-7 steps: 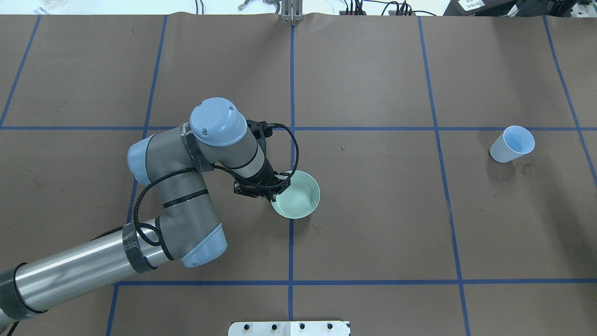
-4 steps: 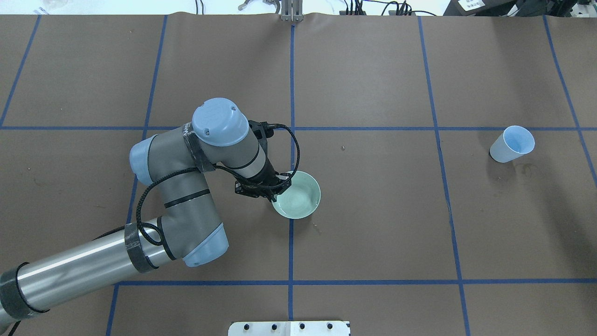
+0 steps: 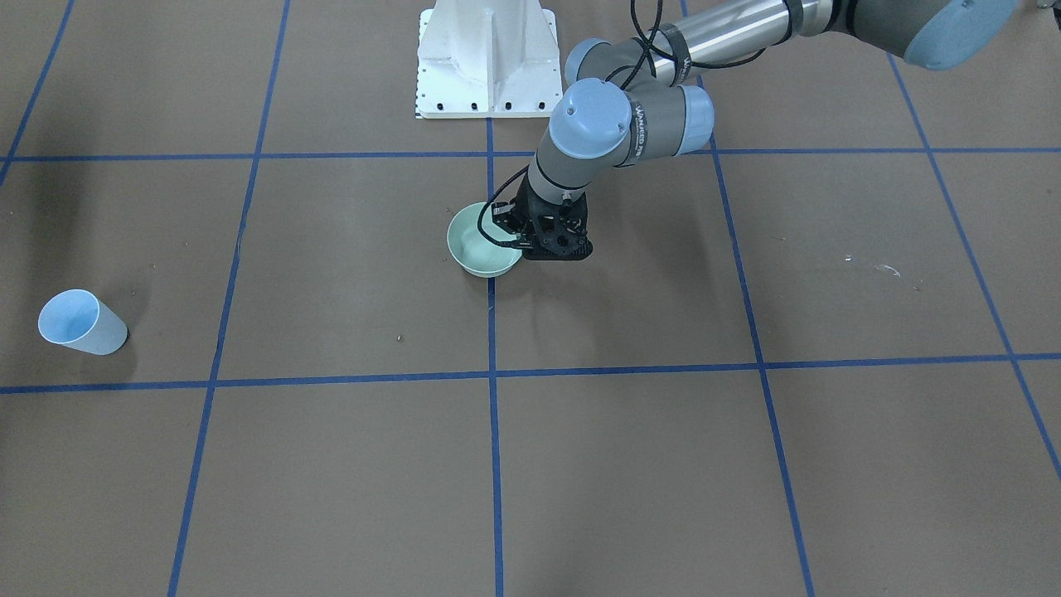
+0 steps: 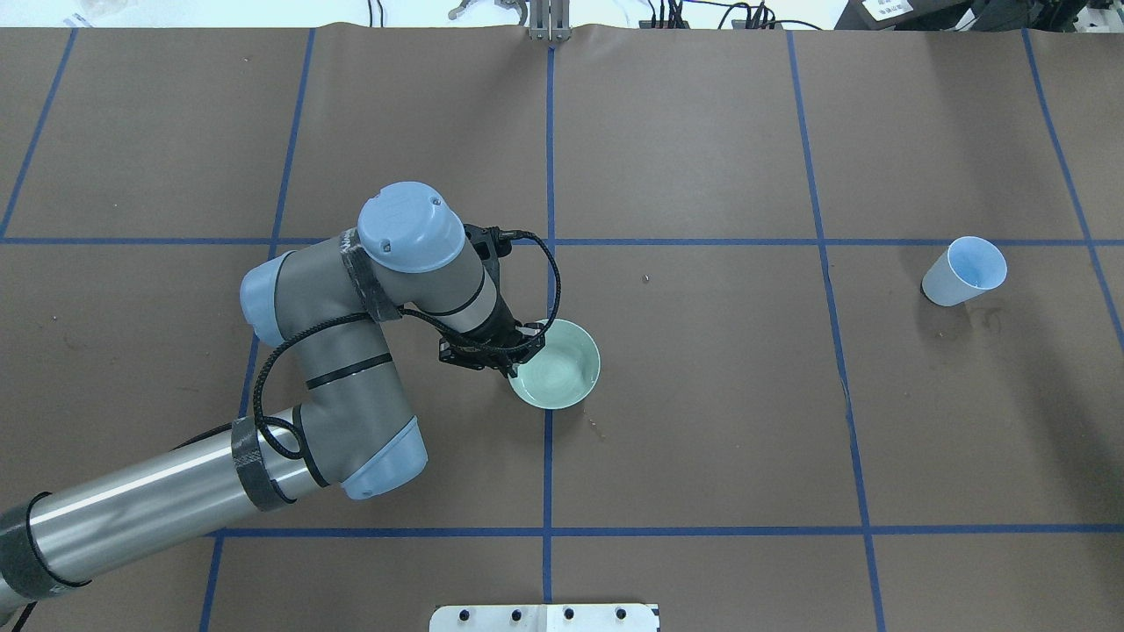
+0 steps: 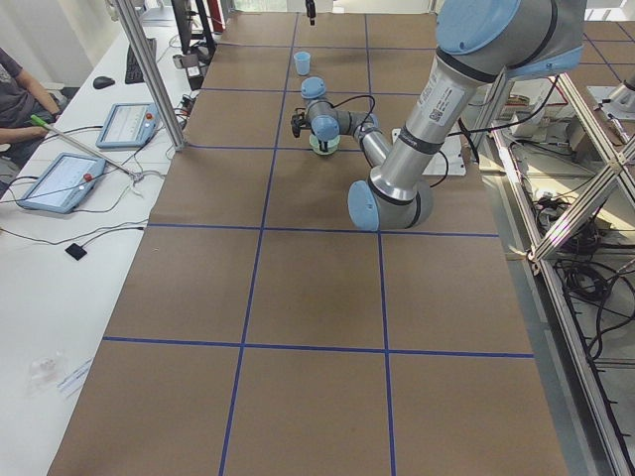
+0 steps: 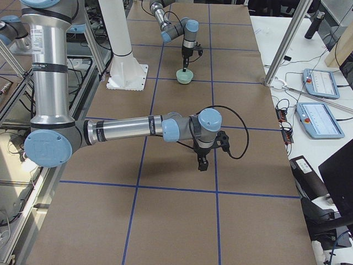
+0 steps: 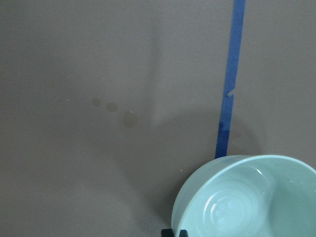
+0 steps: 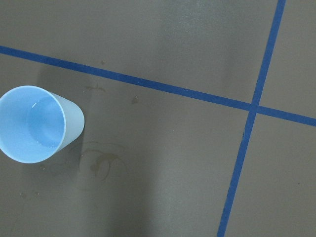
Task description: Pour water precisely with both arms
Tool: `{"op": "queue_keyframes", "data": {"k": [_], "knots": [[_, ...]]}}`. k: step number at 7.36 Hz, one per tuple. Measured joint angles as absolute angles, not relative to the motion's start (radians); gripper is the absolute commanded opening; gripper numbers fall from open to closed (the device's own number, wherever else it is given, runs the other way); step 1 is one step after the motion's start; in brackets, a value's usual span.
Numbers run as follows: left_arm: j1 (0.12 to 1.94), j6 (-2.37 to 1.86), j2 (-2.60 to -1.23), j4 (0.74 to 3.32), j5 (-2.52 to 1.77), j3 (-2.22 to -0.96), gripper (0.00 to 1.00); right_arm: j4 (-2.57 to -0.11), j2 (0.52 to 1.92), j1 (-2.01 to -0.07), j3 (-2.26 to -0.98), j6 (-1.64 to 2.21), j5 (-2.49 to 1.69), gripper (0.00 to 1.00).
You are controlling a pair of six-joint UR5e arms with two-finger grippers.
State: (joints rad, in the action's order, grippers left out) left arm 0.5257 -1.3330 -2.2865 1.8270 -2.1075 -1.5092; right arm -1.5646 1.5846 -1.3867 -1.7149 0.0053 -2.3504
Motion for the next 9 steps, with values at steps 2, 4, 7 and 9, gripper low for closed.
{"op": "queue_keyframes", "data": {"k": [2,4,7,9], "knots": [[0.528,-1.333,-2.285,1.827,-2.108,-1.509,0.7,-1.565,1.584,-1.387,-1.715,0.006,-2.351,1.0],[0.529,-1.333,-2.284,1.826,-2.108,-1.51,0.99,-1.564,1.583,-1.384,-1.718,0.004,-2.353,1.0],[0.557,-1.337,-2.28,1.813,-2.109,-1.548,0.99,-1.42,1.607,-1.351,-1.716,0.005,-2.396,1.0],[0.579,-1.345,-2.271,1.76,-2.109,-1.615,0.99,-1.174,1.682,-1.321,-1.709,0.075,-2.384,1.0]]}}
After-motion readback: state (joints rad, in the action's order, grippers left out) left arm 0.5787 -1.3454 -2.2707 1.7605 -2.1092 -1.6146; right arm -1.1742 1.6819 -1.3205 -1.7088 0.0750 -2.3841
